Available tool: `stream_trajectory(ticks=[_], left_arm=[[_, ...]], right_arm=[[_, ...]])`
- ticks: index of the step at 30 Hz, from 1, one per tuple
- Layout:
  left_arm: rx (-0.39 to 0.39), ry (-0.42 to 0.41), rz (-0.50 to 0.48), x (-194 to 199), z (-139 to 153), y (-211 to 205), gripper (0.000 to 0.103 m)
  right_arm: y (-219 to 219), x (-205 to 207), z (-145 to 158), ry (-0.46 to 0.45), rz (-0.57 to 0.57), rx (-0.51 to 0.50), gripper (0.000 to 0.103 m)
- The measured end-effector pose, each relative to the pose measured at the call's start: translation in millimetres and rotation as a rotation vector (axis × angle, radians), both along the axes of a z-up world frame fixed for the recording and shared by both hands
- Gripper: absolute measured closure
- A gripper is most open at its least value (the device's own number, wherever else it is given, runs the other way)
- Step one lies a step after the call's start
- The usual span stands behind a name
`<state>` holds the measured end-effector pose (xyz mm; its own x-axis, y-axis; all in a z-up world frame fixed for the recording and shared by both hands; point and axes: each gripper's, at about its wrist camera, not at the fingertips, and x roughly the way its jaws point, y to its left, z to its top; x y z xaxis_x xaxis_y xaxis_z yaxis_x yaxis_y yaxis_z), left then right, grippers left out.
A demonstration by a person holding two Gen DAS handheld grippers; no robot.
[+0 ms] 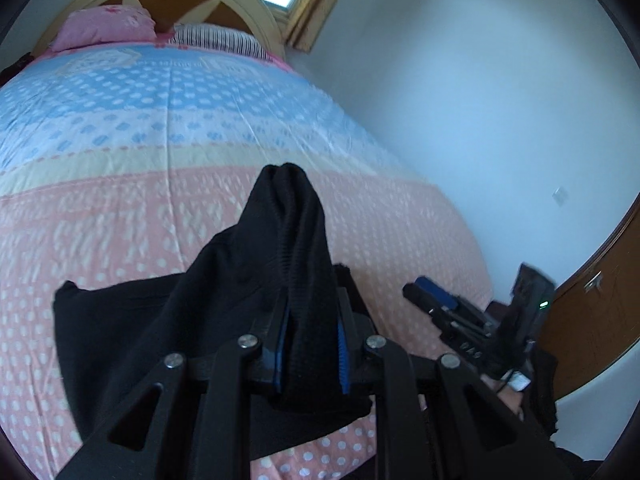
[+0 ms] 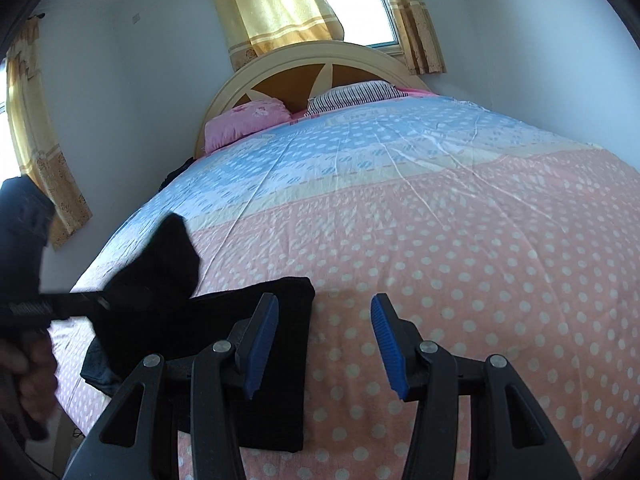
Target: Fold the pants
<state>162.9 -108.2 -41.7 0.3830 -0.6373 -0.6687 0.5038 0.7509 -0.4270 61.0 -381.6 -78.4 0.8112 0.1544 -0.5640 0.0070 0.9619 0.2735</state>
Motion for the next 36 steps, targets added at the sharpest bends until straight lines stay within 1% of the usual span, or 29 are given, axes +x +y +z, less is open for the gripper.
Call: stream_trajectory(ticks=[4,7,9,13,14,15,16,17,18,20,22,24,26,28,30,32,33,34,35,36], left_arm=[[0.076,0.029,-0.031,0,-25,-30,0.083],[0.131,0.019,-0.049,-5,-37,-56,0.083],[0.168,0.008,-0.055,-8,-42,-68,0.081],[0.168,-0.013,-0.081,-16,-45,-79,0.075],[0.165,-0.023,-0.087,-20,-44,-80,0.075],[0.15,-0.034,-0.096,-24,-41,-80,0.07],[0.127,-0.041,-0.094,-29,-38,-79,0.067],[0.112,-0.055,-0.103,-29,-35,-77,0.056],[0.098,-0.077,-0.105,-35,-30,-72,0.046],[0.08,-0.118,-0.088,-43,-24,-62,0.04],[0.066,-0.155,-0.061,-50,-18,-44,0.039],[0.071,-0.195,-0.004,-54,-14,-22,0.032],[0.104,-0.239,0.055,-53,-14,-5,0.025],[0.173,-0.303,0.152,-51,-17,18,0.021],[0.203,-0.302,0.226,-47,-21,36,0.016],[0.219,-0.295,0.294,-42,-27,54,0.016],[0.231,-0.294,0.312,-41,-28,57,0.014],[0.249,-0.288,0.336,-37,-33,62,0.014],[0.254,-0.279,0.349,-36,-36,67,0.013],[0.256,-0.268,0.358,-36,-40,72,0.013]], right_arm=[[-7,4,-7,0.022,-0.005,0.039,0.053],[-13,6,-13,0.042,-0.018,0.062,0.053],[-18,7,-16,0.053,-0.023,0.084,0.053],[-24,8,-16,0.05,-0.011,0.152,0.052],[-24,7,-15,0.045,-0.004,0.164,0.048],[-24,6,-12,0.036,0.003,0.176,0.038],[-23,4,-9,0.022,0.004,0.184,0.034],[-21,2,-6,0.012,0.008,0.187,0.03],[-18,1,-3,0.009,0.018,0.191,0.029],[-11,1,3,0.02,0.035,0.194,0.029],[0,3,10,0.035,0.042,0.187,0.029],[10,3,14,0.039,0.065,0.194,0.029],[27,6,18,0.054,0.098,0.172,0.029],[43,10,19,0.079,0.11,0.129,0.03],[54,18,13,0.131,0.116,0.107,0.03],[62,26,2,0.196,0.128,0.101,0.03],[64,27,-3,0.216,0.13,0.095,0.03],[66,27,-7,0.226,0.131,0.088,0.032],[67,27,-10,0.23,0.138,0.087,0.047],[68,26,-11,0.229,0.15,0.091,0.071]])
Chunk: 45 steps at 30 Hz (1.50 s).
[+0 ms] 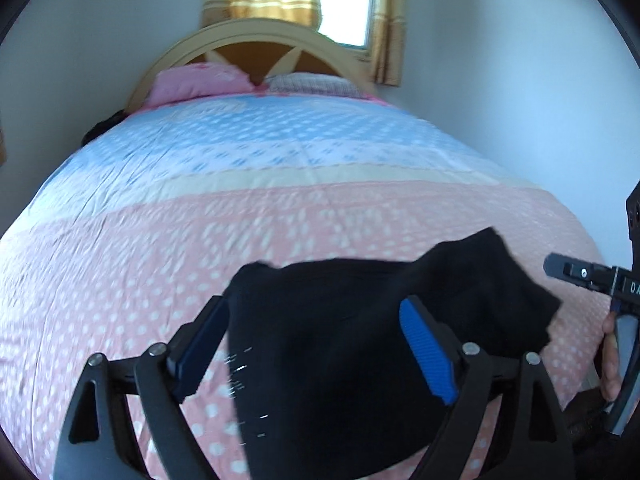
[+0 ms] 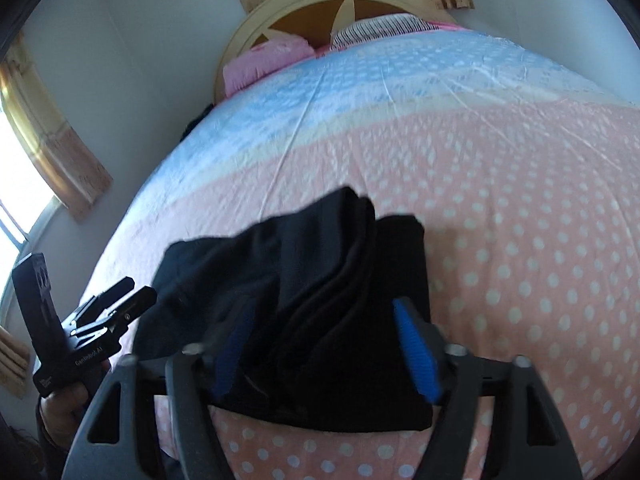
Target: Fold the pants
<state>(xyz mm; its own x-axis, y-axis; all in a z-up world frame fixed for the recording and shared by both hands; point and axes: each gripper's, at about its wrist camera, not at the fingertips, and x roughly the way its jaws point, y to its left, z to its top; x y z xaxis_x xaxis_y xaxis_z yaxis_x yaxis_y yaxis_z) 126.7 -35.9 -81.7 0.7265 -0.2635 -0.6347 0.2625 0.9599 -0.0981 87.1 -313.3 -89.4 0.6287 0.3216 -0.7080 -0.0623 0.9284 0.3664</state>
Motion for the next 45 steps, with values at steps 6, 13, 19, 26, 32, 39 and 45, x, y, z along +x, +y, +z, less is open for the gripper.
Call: stream_trajectory(ticks=[6,13,19,26,32,39,45], left_arm=[[0.023,0.053,0.015,5,-20,5,0.013],[0.013,0.069,0.012,7,-25,9,0.013],[0.014,0.073,0.005,8,-28,8,0.013],[0.024,0.082,-0.007,8,-31,6,0.013],[0.013,0.091,-0.004,8,-35,8,0.013],[0.013,0.045,-0.061,6,-8,-10,0.013],[0.028,-0.008,-0.223,17,18,-72,0.012]], right_arm=[[1,-10,14,-0.083,0.042,0.027,0.086],[-10,-18,22,-0.133,0.068,0.105,0.087],[-27,-22,16,-0.138,0.056,0.145,0.087],[-47,-18,-10,-0.078,0.027,0.144,0.087],[-56,-22,-24,-0.056,0.005,0.112,0.079],[-55,-42,3,-0.118,-0.001,0.037,0.061],[-46,-44,-12,-0.027,0.03,-0.008,0.086]])
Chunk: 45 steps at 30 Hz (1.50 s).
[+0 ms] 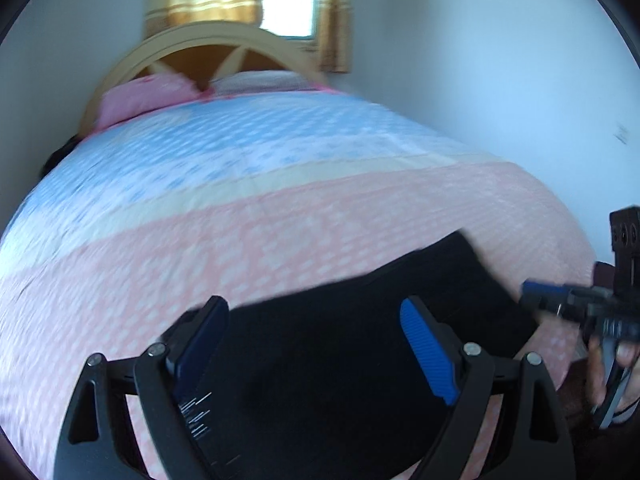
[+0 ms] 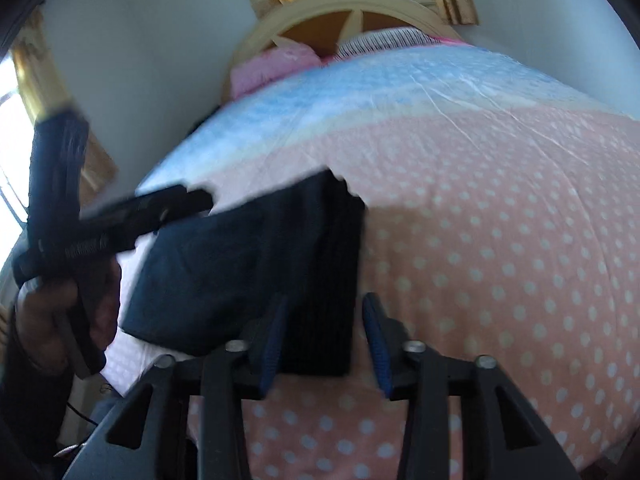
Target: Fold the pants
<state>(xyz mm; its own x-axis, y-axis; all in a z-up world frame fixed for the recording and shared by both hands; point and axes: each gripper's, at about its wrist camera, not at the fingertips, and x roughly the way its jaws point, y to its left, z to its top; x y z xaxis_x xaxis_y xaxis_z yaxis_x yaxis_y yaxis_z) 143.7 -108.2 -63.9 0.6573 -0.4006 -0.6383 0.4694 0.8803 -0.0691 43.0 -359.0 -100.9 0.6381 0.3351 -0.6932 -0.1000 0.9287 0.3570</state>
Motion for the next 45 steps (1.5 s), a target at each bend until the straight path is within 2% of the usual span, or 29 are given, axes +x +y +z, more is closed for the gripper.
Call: stream_trajectory(ticks=[4,7,10,13,18,21,23,26,29,32,34,38,40,43,45], left_arm=[[-0.01,0.084,-0.125,25,-6,-58,0.012],[0.06,0.109,-0.188,37,-17,-99,0.012],[0.19,0.098,-0.188,43,-33,-131,0.012],[0.199,0.125,-0.176,50,-43,-141,0.005],[0.158,0.161,-0.145,53,-49,-143,0.004],[0.08,0.149,-0.15,45,-34,-127,0.004],[0.039,0.097,-0.142,34,-20,-106,0.004],[0.004,0.024,-0.107,13,-3,-49,0.004],[0.024,-0.033,-0.014,-9,-3,18,0.003],[0.068,-0.048,0.062,-24,-16,58,0.003],[0.092,-0.03,0.111,-34,-31,79,0.003],[0.03,0.058,0.137,-39,-54,96,0.003],[-0.013,0.108,0.146,-39,-66,101,0.003],[-0.002,0.13,0.152,-38,-77,100,0.003],[-0.02,0.143,0.154,-39,-78,103,0.003]], right_arm=[[2,-7,-4,0.014,0.023,-0.006,0.088],[-3,-4,-11,0.036,0.016,0.003,0.088],[-12,0,-18,0.05,0.016,0.059,0.088],[-14,1,-20,0.043,0.027,0.065,0.088],[-9,-3,-14,0.021,0.032,0.028,0.086],[-11,-10,2,-0.027,-0.016,-0.022,0.067],[-8,-13,23,-0.101,-0.036,-0.06,0.062],[10,-5,49,-0.171,-0.008,-0.055,0.046],[55,24,64,-0.171,0.096,-0.037,0.046],[108,63,64,-0.121,0.267,0.011,0.046],[141,94,58,-0.061,0.335,0.032,0.045],[206,143,45,0.03,0.438,0.002,0.046],[232,155,30,0.11,0.497,-0.036,0.046],[259,176,-5,0.184,0.464,-0.224,0.046],[257,187,-21,0.232,0.424,-0.222,0.046]])
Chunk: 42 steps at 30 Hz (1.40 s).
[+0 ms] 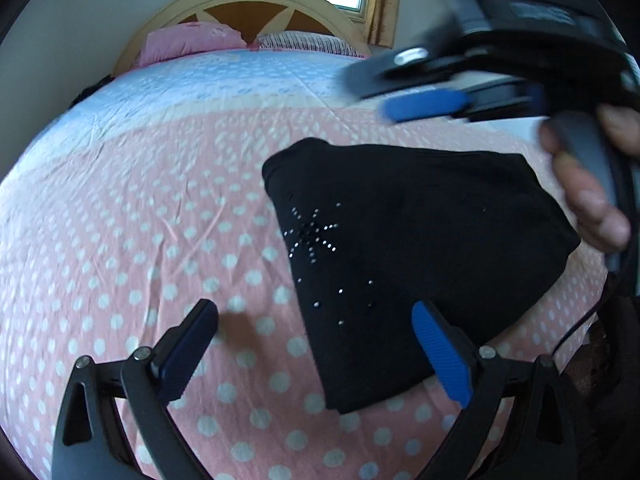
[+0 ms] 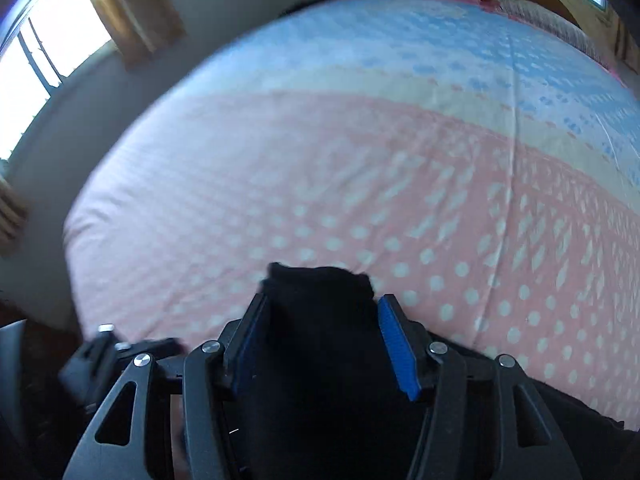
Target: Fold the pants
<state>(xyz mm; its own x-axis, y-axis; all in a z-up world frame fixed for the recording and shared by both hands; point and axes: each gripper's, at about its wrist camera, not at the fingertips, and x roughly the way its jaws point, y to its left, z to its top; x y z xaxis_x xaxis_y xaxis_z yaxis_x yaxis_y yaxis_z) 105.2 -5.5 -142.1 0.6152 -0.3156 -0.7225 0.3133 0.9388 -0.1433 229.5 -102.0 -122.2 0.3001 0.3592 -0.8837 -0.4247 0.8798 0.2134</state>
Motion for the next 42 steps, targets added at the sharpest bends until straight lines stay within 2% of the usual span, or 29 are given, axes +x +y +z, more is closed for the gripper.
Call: stream_trajectory(ticks=[4,6,10,12,14,17,19,22,24,28,31,34,37,42], left_arm=[[0.01,-0.003,0.001,-3,-2,-1,0.0],[0.018,-0.007,0.001,-8,-4,-3,0.0],[-0.005,0.0,0.001,-9,-3,0,0.0],[-0.041,-0.001,0.034,-12,3,8,0.0],[-0.088,-0.027,0.074,-18,10,20,0.0],[-0.101,-0.017,0.105,-20,9,28,0.0],[-0.101,-0.01,0.106,-21,7,29,0.0],[-0.103,-0.009,0.118,-19,8,22,0.0],[-0.097,-0.006,0.105,-18,9,12,0.0],[-0.037,-0.006,0.09,-11,7,3,0.0],[-0.04,-0.023,0.103,-15,12,8,0.0],[-0.037,-0.031,0.118,-11,15,8,0.0],[-0.001,-0.037,0.119,-2,13,5,0.0],[0.018,-0.015,0.129,9,7,6,0.0]], right_arm=[[-6,5,-4,0.0,-0.016,0.036,0.044],[-14,-3,11,-0.045,-0.035,0.058,0.044],[-50,-45,49,-0.132,-0.068,0.197,0.042],[-61,-77,56,-0.173,-0.046,0.188,0.042],[-64,-108,49,-0.199,-0.007,0.149,0.042],[-74,-129,11,-0.189,-0.017,0.005,0.042],[-74,-136,0,-0.274,0.015,-0.027,0.042],[-79,-135,4,-0.261,0.006,-0.02,0.042],[-90,-140,15,-0.273,-0.003,0.04,0.042],[-132,-158,42,-0.379,-0.093,0.115,0.042],[-169,-159,47,-0.404,-0.186,0.118,0.042],[-208,-159,43,-0.372,-0.296,0.126,0.042],[-242,-157,34,-0.34,-0.41,0.183,0.042],[-264,-151,17,-0.272,-0.467,0.255,0.042]])
